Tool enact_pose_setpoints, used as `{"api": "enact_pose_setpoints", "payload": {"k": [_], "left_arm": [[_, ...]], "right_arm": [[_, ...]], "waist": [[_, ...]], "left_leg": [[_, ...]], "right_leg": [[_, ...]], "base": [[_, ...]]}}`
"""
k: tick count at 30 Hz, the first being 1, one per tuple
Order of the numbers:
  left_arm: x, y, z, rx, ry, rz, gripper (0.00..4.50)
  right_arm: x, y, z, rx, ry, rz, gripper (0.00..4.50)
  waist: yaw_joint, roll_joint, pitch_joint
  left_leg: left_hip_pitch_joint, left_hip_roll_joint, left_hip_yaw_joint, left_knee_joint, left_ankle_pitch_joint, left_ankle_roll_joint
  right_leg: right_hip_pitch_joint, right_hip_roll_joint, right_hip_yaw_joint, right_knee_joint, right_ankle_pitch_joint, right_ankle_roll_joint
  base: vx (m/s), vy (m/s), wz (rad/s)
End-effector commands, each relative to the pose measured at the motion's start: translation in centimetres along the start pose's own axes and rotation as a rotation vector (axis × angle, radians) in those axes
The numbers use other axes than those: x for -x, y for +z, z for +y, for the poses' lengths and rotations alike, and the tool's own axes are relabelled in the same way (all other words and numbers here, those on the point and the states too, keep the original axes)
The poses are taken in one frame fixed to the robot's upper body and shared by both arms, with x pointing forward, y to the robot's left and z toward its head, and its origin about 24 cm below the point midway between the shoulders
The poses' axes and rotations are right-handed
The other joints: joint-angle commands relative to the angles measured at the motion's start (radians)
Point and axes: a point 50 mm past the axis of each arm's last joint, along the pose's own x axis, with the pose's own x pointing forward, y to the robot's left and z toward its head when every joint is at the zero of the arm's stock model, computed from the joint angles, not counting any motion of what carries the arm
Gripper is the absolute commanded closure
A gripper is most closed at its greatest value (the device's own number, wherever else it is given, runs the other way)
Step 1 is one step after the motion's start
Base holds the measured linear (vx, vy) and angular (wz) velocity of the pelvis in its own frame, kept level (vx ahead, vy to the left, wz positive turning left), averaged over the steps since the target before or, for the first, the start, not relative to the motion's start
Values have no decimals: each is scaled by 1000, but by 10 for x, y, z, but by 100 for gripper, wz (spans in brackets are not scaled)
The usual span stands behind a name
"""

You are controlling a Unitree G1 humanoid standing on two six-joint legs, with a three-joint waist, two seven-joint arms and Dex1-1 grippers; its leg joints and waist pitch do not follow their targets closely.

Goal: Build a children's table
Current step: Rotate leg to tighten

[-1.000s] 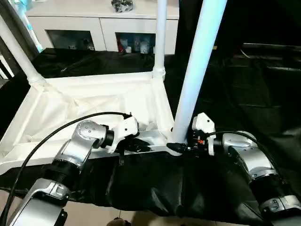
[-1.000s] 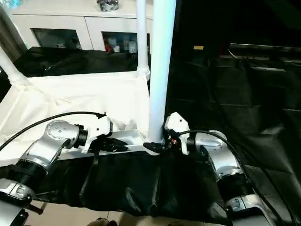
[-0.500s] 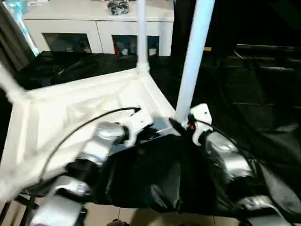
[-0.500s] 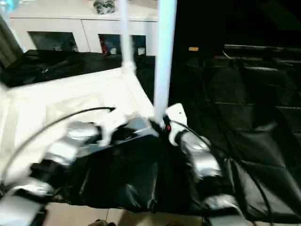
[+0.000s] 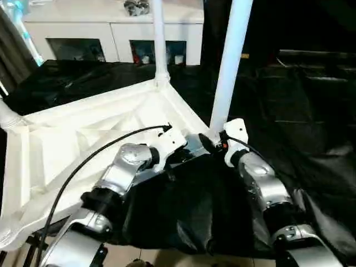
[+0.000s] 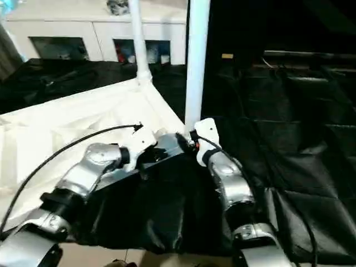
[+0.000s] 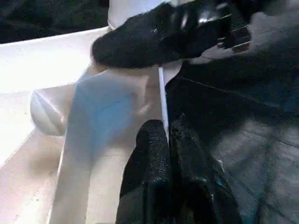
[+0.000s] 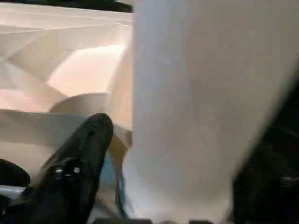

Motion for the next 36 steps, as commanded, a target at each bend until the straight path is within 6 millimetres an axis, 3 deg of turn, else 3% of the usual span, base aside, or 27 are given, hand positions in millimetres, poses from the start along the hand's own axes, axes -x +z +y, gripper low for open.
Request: {"api": "enact_pose_setpoints", "payload": {"k": [1, 7, 12, 16, 27, 36], "left_arm": [[4, 7, -3, -40, -66, -65, 450], [19, 1, -2, -47, -141, -49, 450], [35, -5, 5, -51, -182, -19, 450], [41, -8, 6, -53, -216, -2, 450], [44, -9, 7, -53, -247, 7, 450], [36, -9, 7, -48, -190, 3, 450]], "right_arm": [[2, 6, 2, 23, 120, -21, 72], [14, 8, 2, 55, 338, -4, 72], [29, 5, 6, 64, 584, 54, 72], [34, 4, 9, 56, 680, 80, 72], [37, 6, 13, 43, 748, 89, 172], [38, 0, 21, 0, 665, 71, 187]], "waist": [[2, -10, -73], [8, -9, -70], [16, -9, -66], [23, -10, -65], [29, -12, -70], [33, -9, -67]], "left_leg": [[14, 26, -1, -56, -214, 84], [16, 30, 0, -56, -211, 100], [19, 34, 1, -59, -257, 81], [21, 36, 1, -62, -275, 60], [19, 35, 2, -57, -224, 67], [21, 35, 2, -62, -257, 46]], "right_leg": [[50, -42, 33, -61, -121, -257], [53, -40, 30, -55, -103, -276], [49, -41, 31, -59, -171, -270], [45, -41, 32, -61, -212, -259], [47, -43, 32, -54, -152, -269], [44, -44, 34, -61, -200, -252]], "base": [[0, 0, 0], [0, 0, 0], [0, 0, 0], [0, 0, 0], [0, 0, 0], [0, 0, 0]]}}
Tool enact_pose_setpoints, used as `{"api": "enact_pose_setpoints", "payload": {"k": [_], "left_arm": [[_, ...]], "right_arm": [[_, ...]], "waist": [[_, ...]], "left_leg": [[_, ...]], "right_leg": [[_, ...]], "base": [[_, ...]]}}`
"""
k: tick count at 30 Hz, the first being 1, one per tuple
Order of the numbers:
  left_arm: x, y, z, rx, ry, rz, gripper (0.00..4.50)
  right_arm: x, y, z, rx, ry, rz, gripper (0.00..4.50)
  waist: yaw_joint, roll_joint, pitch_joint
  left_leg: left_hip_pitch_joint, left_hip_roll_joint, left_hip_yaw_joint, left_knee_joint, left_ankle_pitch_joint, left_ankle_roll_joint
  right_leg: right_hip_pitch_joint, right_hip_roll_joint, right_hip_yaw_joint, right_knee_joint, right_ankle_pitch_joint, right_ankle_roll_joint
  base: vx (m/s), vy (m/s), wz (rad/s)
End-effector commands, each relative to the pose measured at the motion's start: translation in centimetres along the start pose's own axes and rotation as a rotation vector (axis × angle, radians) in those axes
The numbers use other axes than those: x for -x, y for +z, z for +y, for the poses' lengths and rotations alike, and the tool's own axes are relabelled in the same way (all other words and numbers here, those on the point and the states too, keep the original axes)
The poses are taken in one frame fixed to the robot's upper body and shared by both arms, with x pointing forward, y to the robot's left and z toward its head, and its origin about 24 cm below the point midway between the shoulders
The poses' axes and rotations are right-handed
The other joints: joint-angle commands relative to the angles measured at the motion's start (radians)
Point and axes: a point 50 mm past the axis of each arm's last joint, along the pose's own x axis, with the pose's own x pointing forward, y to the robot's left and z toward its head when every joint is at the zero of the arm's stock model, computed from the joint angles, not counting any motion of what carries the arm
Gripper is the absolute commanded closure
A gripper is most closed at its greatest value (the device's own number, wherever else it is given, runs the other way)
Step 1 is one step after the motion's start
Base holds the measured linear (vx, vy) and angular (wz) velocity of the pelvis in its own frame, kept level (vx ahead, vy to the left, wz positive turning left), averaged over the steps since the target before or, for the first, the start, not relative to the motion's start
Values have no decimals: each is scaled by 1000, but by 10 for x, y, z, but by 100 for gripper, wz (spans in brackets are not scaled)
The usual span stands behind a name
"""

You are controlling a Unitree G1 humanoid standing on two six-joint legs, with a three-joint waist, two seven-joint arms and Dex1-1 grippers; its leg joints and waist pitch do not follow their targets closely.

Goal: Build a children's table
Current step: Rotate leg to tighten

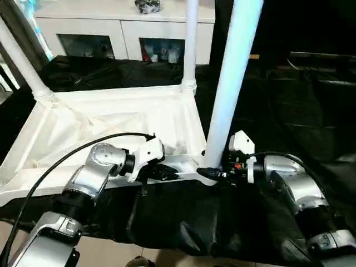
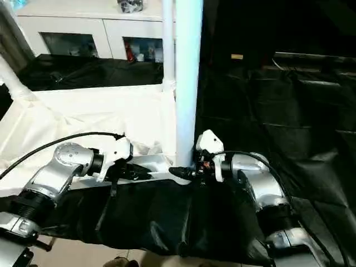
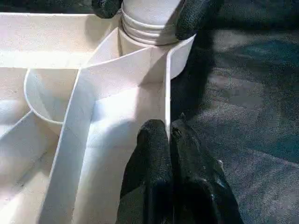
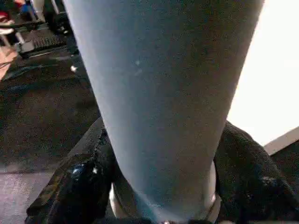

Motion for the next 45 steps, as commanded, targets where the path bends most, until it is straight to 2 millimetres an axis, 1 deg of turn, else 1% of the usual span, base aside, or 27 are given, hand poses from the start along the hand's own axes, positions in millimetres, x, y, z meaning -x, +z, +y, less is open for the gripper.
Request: {"api": "enact_pose_setpoints", "payload": {"k": [1, 2, 3, 4, 5, 6, 8, 10, 11, 12, 14, 16, 17, 19, 21, 22, 23, 24, 25, 27, 30, 32, 33, 36, 38, 40, 45], "left_arm": [[-8, 10, 12, -19, 143, -6, 450], [-10, 10, 13, -15, 162, -2, 450], [-11, 11, 13, -13, 172, -1, 450], [-17, 13, 14, -4, 199, -3, 450], [-20, 14, 15, 1, 209, -8, 450], [-22, 16, 15, 5, 216, -14, 450], [-40, 26, 14, 22, 246, -46, 450], [-52, 34, 12, 31, 264, -65, 450], [-57, 37, 12, 32, 275, -71, 450], [-67, 44, 10, 37, 286, -88, 450], [-73, 49, 8, 40, 286, -102, 450], [-75, 51, 7, 41, 285, -110, 450], [-78, 53, 6, 41, 280, -118, 450], [-80, 55, 5, 39, 276, -121, 450], [-79, 53, 4, 32, 274, -117, 450], [-75, 51, 4, 28, 274, -113, 450], [-73, 49, 4, 23, 273, -112, 450], [-70, 47, 5, 15, 268, -113, 450], [-67, 45, 5, 15, 264, -109, 450], [-59, 41, 5, -3, 243, -109, 450], [-52, 36, 5, -7, 228, -99, 450], [-45, 32, 6, -19, 209, -90, 450], [-40, 30, 6, -26, 196, -86, 450], [-30, 26, 7, -41, 165, -72, 450], [-25, 24, 7, -46, 140, -68, 450], [-19, 21, 6, -50, 104, -59, 450], [-6, 15, 7, -67, 48, -22, 450]], "right_arm": [[-18, -2, 8, 0, -65, -23, 187], [-20, -2, 7, 0, -102, -32, 187], [-21, -2, 7, 0, -122, -37, 188], [-25, -3, 4, -8, -190, -40, 188], [-27, -4, 3, -13, -223, -36, 188], [-29, -5, 2, -18, -252, -36, 189], [-40, -7, -2, -77, -404, -41, 190], [-48, -6, -5, -120, -511, -54, 191], [-52, -5, -6, -138, -552, -60, 191], [-59, -4, -10, -183, -645, -57, 191], [-64, -2, -11, -204, -693, -56, 191], [-67, -1, -11, -210, -690, -65, 191], [-71, 2, -9, -203, -685, -76, 191], [-75, 4, -8, -196, -681, -88, 191], [-75, 7, -8, -204, -665, -118, 135], [-72, 8, -9, -227, -641, -150, 135], [-71, 9, -9, -226, -635, -156, 115], [-68, 9, -10, -218, -631, -159, 115], [-64, 8, -12, -204, -632, -153, 96], [-54, 6, -16, -170, -623, -140, 90], [-46, 7, -19, -158, -587, -149, 90], [-39, 8, -20, -134, -526, -148, 90], [-35, 9, -19, -110, -479, -142, 90], [-28, 10, -13, -45, -331, -110, 90], [-25, 9, -8, -28, -243, -93, 90], [-21, 7, -3, 5, -158, -56, 90], [-13, 2, 3, 62, -25, 24, 90]], "waist": [[-4, -9, -66], [-6, -8, -63], [-9, -9, -60], [-9, -10, -61], [-14, -12, -57], [-17, -11, -58], [-23, -10, -56], [-29, -11, -55], [-32, -2, -56], [-39, -6, -55], [-46, -7, -56], [-44, -8, -57], [-42, -6, -58], [-42, -7, -59], [-40, -6, -61], [-41, -6, -61], [-40, -6, -61], [-40, -5, -62], [-40, -5, -61], [-40, -6, -64], [-37, -5, -67], [-34, -3, -69], [-32, -2, -72], [-27, -3, -73], [-24, -2, -72], [-21, -3, -69], [-14, -4, -65]], "left_leg": [[22, 30, -4, -71, -270, 39], [24, 30, -2, -71, -285, 31], [30, 27, -4, -74, -326, 15], [32, 26, -6, -74, -338, 9], [27, 26, -8, -77, -346, -1], [31, 26, -10, -78, -366, -8], [31, 25, -11, -79, -381, -13], [30, 22, -14, -81, -396, -24], [33, 22, -15, -80, -407, -25], [31, 21, -15, -80, -417, -25], [30, 18, -16, -80, -421, -24], [28, 17, -15, -78, -414, -7], [28, 17, -15, -78, -410, -3], [24, 17, -14, -79, -387, 6], [24, 18, -13, -79, -378, 9], [23, 18, -12, -79, -374, 15], [22, 19, -13, -79, -373, 17], [22, 20, -13, -80, -371, 18], [22, 20, -13, -80, -369, 18], [18, 20, -13, -80, -349, 21], [19, 21, -9, -75, -302, 38], [18, 21, -8, -73, -278, 48], [18, 21, -7, -69, -254, 57], [14, 23, -6, -66, -207, 83], [16, 25, -5, -66, -212, 87], [18, 27, -4, -69, -245, 76], [22, 28, -3, -72, -289, 53]], "right_leg": [[43, -45, 34, -65, -220, -246], [38, -44, 36, -68, -241, -241], [35, -46, 36, -77, -312, -225], [37, -48, 34, -79, -341, -216], [36, -48, 35, -81, -385, -195], [34, -48, 34, -86, -418, -180], [30, -47, 35, -90, -431, -173], [30, -47, 32, -92, -460, -163], [28, -48, 32, -95, -466, -159], [27, -46, 31, -99, -469, -154], [26, -45, 30, -100, -467, -154], [28, -45, 31, -102, -455, -148], [27, -46, 32, -102, -449, -149], [30, -44, 33, -98, -409, -158], [31, -44, 33, -96, -391, -164], [34, -44, 33, -93, -371, -172], [34, -44, 33, -93, -367, -174], [35, -44, 33, -92, -361, -177], [34, -44, 33, -91, -357, -179], [40, -44, 33, -87, -324, -187], [42, -45, 36, -81, -257, -209], [44, -44, 34, -77, -222, -222], [46, -43, 34, -71, -179, -233], [52, -41, 32, -61, -92, -255], [51, -41, 31, -59, -91, -264], [50, -41, 31, -63, -146, -260], [44, -44, 34, -69, -223, -246]], "base": [[0, 0, 0], [0, 0, 0], [0, 0, 0], [0, 0, 0], [0, 0, 0], [0, 0, 0], [0, 0, 0], [0, 0, 0], [0, 0, 0], [0, 0, 0], [0, 0, 0], [0, 0, 0], [0, 0, 0], [0, 0, 0], [0, 0, 0], [0, 0, 0], [0, 0, 0], [0, 0, 0], [0, 0, 0], [0, 0, 0], [0, 0, 0], [0, 0, 0], [0, 0, 0], [0, 0, 0], [0, 0, 0], [0, 0, 0], [0, 0, 0]]}}
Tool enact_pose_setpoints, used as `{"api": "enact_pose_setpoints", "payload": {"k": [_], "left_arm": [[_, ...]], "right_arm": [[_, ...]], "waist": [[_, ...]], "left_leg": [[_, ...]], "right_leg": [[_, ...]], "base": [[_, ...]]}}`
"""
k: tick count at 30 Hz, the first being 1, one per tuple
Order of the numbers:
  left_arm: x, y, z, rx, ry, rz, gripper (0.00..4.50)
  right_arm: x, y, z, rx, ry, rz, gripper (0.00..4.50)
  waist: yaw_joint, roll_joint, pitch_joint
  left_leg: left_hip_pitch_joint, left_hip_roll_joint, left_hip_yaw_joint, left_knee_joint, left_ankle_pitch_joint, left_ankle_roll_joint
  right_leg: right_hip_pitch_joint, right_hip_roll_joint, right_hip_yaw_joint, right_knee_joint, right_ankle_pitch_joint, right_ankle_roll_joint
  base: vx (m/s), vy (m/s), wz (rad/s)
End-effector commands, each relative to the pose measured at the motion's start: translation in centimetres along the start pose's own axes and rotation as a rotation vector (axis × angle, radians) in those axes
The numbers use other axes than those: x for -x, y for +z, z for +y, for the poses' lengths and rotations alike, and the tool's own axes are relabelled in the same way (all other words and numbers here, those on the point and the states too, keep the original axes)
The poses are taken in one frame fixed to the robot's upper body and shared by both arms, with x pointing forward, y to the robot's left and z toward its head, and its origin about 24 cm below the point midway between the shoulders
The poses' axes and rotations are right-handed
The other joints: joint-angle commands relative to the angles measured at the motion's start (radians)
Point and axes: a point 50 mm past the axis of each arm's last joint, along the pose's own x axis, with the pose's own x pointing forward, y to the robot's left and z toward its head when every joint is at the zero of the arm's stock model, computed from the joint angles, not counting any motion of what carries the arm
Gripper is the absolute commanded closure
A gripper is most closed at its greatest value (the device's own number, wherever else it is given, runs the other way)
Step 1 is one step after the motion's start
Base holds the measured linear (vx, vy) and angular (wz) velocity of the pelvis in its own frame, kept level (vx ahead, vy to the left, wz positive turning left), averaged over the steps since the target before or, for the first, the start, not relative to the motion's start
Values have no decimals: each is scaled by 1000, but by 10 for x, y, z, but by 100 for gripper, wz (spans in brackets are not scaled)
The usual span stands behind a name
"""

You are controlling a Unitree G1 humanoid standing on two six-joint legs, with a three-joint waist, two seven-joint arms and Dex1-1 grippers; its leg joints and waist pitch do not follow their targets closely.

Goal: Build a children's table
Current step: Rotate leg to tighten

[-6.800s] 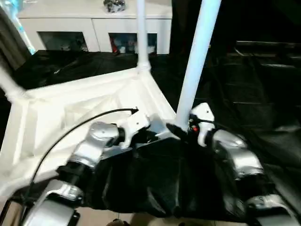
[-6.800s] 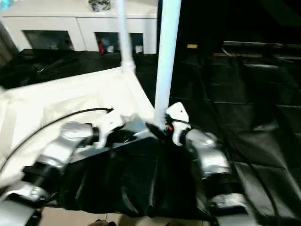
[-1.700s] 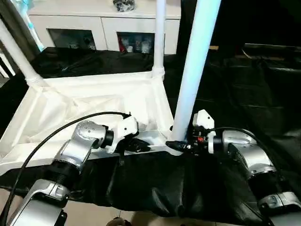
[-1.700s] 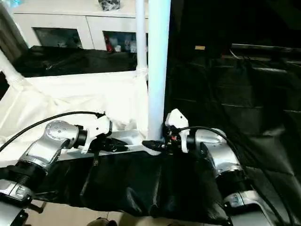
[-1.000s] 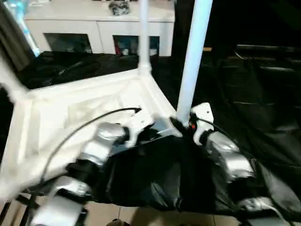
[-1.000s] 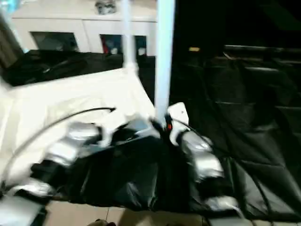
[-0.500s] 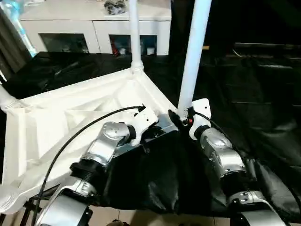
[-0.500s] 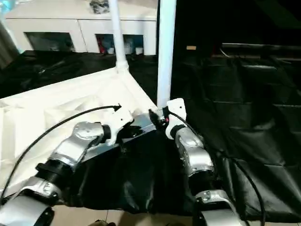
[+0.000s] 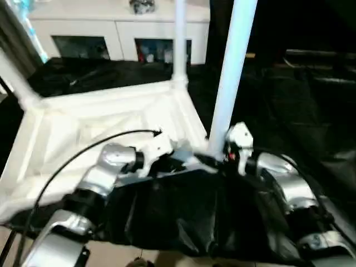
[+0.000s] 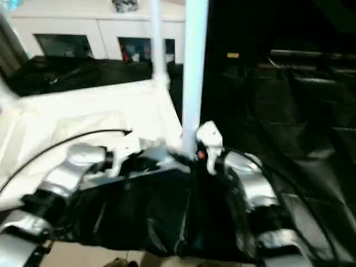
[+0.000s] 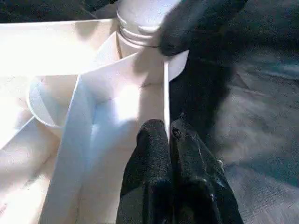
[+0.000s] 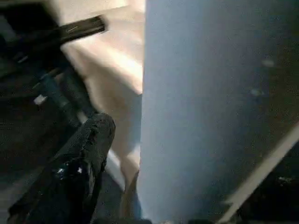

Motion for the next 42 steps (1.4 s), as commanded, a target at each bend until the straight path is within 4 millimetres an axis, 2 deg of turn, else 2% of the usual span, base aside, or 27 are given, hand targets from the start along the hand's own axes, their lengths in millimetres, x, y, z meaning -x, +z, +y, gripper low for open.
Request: {"api": "enact_pose_setpoints", "payload": {"k": [1, 3, 7, 13, 20, 23, 26, 27, 28, 30, 32, 34, 35, 36, 38, 39, 40, 41, 42], "left_arm": [[3, 8, 2, -51, -29, -15, 450], [7, 5, 2, -58, -47, 4, 450], [10, 4, 3, -63, -51, 12, 450], [12, 4, 4, -61, -52, 12, 450], [13, 1, 3, -56, -60, 14, 450], [10, 1, 3, -36, -43, 5, 450], [-4, 2, 6, -4, 47, 16, 450], [-5, 2, 7, -2, 54, 17, 450], [-14, 5, 8, 13, 102, 10, 450], [-26, 10, 8, 29, 152, -4, 450], [-39, 18, 8, 52, 204, -23, 450], [-47, 22, 8, 66, 229, -34, 450], [-52, 26, 8, 70, 246, -40, 450], [-62, 35, 7, 83, 264, -61, 450], [-69, 41, 6, 72, 268, -71, 450], [-70, 43, 6, 70, 269, -73, 450], [-72, 45, 5, 60, 264, -74, 450], [-73, 46, 5, 50, 259, -75, 450], [-74, 47, 4, 46, 258, -75, 450]], "right_arm": [[-4, -4, 10, 4, 96, 36, 90], [-3, -3, 11, 10, 124, 38, 90], [-3, -2, 11, 16, 138, 42, 126], [-4, 0, 9, 27, 149, 42, 178], [-2, -3, 12, 8, 163, 39, 236], [-4, -5, 13, -21, 120, 19, 249], [-12, -16, 11, -95, -68, 12, 251], [-12, -17, 11, -100, -76, 11, 251], [-18, -20, 13, -120, -155, 9, 252], [-28, -22, 15, -167, -239, -1, 252], [-40, -24, 15, -216, -345, 6, 252], [-49, -23, 16, -248, -383, 15, 252], [-54, -24, 17, -272, -410, 35, 252], [-66, -21, 19, -291, -445, 53, 252], [-75, -15, 18, -295, -473, 51, 252], [-76, -14, 18, -296, -477, 50, 252], [-79, -12, 18, -297, -485, 49, 252], [-81, -9, 18, -304, -481, 32, 252], [-82, -7, 17, -310, -479, 17, 252]], "waist": [[0, -7, -64], [2, -7, -65], [2, -7, -67], [5, -8, -70], [5, -7, -69], [4, -7, -69], [1, -7, -65], [-1, -8, -61], [-2, -10, -61], [-5, -6, -56], [-12, -7, -51], [-18, -9, -52], [-21, -4, -50], [-30, -6, -46], [-38, -2, -42], [-46, -3, -40], [-46, -3, -40], [-52, 1, -42], [-53, 4, -45]], "left_leg": [[21, 31, -2, -67, -292, 50], [21, 32, -3, -68, -292, 43], [21, 31, -3, -67, -279, 40], [20, 30, -1, -63, -243, 55], [21, 31, -2, -64, -254, 51], [20, 31, -2, -64, -251, 49], [22, 30, -3, -68, -280, 34], [26, 28, -2, -70, -308, 22], [29, 28, -4, -71, -326, 16], [33, 27, -7, -73, -367, -8], [37, 25, -10, -77, -411, -25], [38, 21, -16, -76, -446, -30], [40, 19, -18, -77, -462, -30], [41, 17, -20, -77, -490, -31], [53, 14, -25, -74, -545, -35], [57, 10, -29, -72, -575, -34], [60, 11, -32, -74, -585, -31], [52, 12, -38, -81, -595, -28], [48, 16, -41, -87, -592, -29]], "right_leg": [[45, -43, 34, -69, -231, -246], [44, -44, 35, -67, -236, -243], [45, -43, 35, -64, -208, -249], [47, -43, 34, -58, -164, -261], [47, -42, 34, -60, -183, -258], [48, -43, 34, -60, -180, -257], [44, -44, 35, -65, -225, -249], [39, -44, 36, -73, -276, -236], [40, -45, 35, -76, -311, -227], [34, -48, 35, -87, -405, -194], [27, -45, 33, -94, -471, -170], [28, -47, 30, -102, -527, -143], [24, -46, 29, -107, -549, -132], [20, -45, 25, -112, -579, -123], [14, -45, 14, -127, -657, -94], [18, -44, 0, -139, -691, -71], [21, -45, -6, -144, -694, -62], [30, -45, -9, -143, -676, -54], [34, -47, -5, -139, -636, -63]], "base": [[0, 0, 0], [0, 0, 0], [0, 0, 0], [0, 0, 0], [0, 0, 0], [0, 0, 0], [0, 0, 0], [0, 0, 0], [0, 0, 0], [0, 0, 0], [0, 0, 0], [0, 0, 0], [0, 0, 0], [0, 0, 0], [0, 0, 0], [0, 0, 0], [0, 0, 0], [0, 0, 0], [0, 0, 0]]}}
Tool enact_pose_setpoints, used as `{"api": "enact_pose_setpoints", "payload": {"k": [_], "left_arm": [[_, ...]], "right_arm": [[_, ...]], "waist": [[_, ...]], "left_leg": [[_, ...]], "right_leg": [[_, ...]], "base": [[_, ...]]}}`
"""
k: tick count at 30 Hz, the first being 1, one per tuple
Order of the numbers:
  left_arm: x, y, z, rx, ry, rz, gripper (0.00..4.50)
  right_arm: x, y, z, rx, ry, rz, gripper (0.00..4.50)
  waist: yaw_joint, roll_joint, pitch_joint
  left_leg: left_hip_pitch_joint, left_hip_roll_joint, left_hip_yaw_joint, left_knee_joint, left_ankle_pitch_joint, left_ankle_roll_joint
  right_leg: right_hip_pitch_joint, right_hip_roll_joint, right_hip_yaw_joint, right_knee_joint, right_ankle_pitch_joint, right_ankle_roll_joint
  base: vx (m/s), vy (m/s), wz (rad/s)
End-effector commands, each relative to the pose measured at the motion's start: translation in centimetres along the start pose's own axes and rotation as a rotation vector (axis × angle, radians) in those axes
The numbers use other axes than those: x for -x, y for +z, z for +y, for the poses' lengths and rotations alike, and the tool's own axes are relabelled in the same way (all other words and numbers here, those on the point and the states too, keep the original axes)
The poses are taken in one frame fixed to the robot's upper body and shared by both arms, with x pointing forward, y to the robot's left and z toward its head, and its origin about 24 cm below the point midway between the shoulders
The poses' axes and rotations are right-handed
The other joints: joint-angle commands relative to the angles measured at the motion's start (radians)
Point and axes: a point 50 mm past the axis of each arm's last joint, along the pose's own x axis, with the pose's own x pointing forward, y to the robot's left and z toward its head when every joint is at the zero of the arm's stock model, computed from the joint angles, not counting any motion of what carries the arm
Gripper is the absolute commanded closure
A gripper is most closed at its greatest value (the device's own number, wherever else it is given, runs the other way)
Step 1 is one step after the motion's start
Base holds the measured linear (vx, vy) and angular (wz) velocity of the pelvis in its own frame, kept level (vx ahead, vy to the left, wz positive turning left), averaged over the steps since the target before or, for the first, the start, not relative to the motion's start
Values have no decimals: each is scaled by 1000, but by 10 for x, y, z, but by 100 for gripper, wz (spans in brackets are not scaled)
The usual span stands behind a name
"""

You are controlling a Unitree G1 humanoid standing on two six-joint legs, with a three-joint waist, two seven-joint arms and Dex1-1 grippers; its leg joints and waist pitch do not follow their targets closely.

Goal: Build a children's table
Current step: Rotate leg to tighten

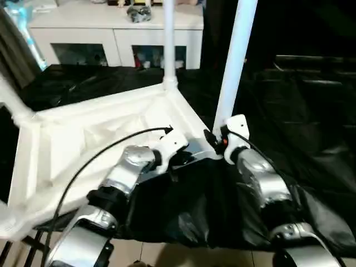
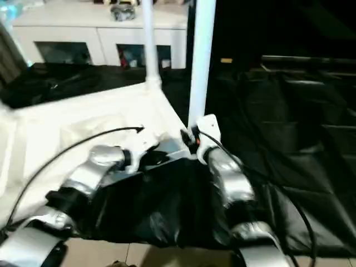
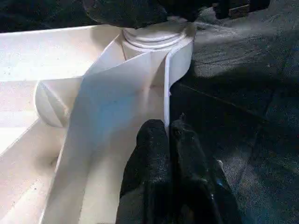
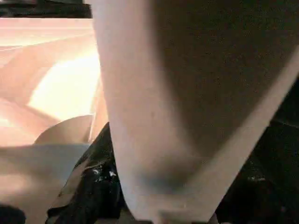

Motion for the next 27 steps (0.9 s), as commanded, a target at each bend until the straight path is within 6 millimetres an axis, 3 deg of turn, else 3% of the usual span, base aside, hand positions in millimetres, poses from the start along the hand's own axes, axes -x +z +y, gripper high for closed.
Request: {"api": "enact_pose_setpoints", "payload": {"k": [1, 2, 3, 5, 8, 12, 13, 19, 22, 27], "left_arm": [[-19, 35, -12, -70, -14, -88, 450], [-18, 35, -11, -74, -17, -90, 450], [-17, 35, -10, -80, -20, -93, 450], [-13, 33, -9, -84, -24, -98, 450], [-2, 25, -7, -99, -72, -120, 450], [9, 19, -6, -96, -119, -124, 450], [12, 17, -4, -97, -127, -119, 450], [28, 7, 3, -111, -183, -93, 450], [37, 4, 6, -120, -231, -79, 450], [53, -5, 11, -150, -304, -23, 450]], "right_arm": [[-9, -14, 54, -79, 208, 58, 217], [-8, -13, 53, -104, 218, 45, 217], [-7, -11, 52, -131, 227, 33, 183], [-5, -10, 47, -152, 232, 20, 180], [4, -11, 32, -98, 271, 10, 145], [15, -14, 20, -42, 373, 17, 145], [20, -14, 18, -16, 421, 21, 145], [42, -15, 8, 102, 657, 63, 145], [51, -14, 4, 148, 760, 93, 145], [55, -10, -2, 170, 844, 125, 180]], "waist": [[-15, -3, -48], [-15, -5, -47], [-15, -7, -47], [-14, -11, -47], [-12, -11, -52], [-4, -14, -56], [-4, -9, -57], [18, -15, -61], [26, -12, -66], [31, -11, -67]], "left_leg": [[31, 22, -25, -81, -589, -26], [32, 22, -24, -81, -588, -24], [34, 21, -21, -80, -586, -20], [30, 21, -20, -81, -574, -9], [17, 24, -17, -86, -525, -1], [10, 28, -6, -82, -443, 26], [11, 28, -3, -79, -420, 30], [5, 31, 6, -71, -316, 58], [3, 33, 8, -67, -271, 67], [5, 36, 9, -65, -254, 69]], "right_leg": [[6, -46, 12, -102, -599, -85], [3, -46, 14, -102, -589, -92], [0, -46, 18, -102, -584, -101], [2, -46, 21, -98, -570, -109], [9, -48, 30, -88, -500, -132], [15, -50, 41, -73, -393, -182], [16, -51, 42, -71, -375, -196], [24, -47, 45, -58, -293, -222], [28, -44, 43, -45, -229, -245], [29, -42, 41, -37, -188, -266]], "base": [[0, 0, 0], [0, 0, 0], [0, 0, 0], [0, 0, 0], [0, 0, 0], [0, 0, 0], [0, 0, 0], [0, 0, 0], [0, 0, 0], [0, 0, 0]]}}
